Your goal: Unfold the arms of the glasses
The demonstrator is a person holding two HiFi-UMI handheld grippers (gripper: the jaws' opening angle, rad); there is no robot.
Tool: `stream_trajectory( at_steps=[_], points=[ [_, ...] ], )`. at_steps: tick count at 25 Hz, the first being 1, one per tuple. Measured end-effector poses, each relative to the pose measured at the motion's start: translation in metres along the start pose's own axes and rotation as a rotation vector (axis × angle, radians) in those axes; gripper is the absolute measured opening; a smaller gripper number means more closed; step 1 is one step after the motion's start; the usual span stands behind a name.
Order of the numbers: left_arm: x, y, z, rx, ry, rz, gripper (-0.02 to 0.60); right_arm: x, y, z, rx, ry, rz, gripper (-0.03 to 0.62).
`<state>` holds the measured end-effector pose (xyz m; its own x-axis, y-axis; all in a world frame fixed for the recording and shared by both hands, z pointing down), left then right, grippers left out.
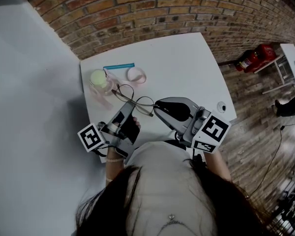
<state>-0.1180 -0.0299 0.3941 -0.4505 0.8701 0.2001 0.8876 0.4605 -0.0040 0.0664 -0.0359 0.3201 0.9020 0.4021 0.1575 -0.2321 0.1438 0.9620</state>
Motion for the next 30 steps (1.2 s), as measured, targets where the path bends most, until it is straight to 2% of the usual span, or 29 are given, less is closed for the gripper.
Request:
stream_trajectory(
  at_steps=[30],
  points=[
    [-0.005, 0.013, -0.010, -0.063, -0.079, -0.130, 0.023, 0.003, -0.027, 0.004, 0.047, 0.018, 0.085, 0.043]
  ],
)
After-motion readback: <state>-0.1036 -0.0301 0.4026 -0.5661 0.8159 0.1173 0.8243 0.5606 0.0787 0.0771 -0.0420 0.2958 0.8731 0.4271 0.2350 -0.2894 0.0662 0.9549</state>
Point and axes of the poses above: the fingertips, and each gripper's own axes: x backward along the fingers, z to its right, y out of its underside, the point moved 8 cm from there along x, backward along the fingers, and after that the axes turned 13 degrees about z, right-handed, at the moved point
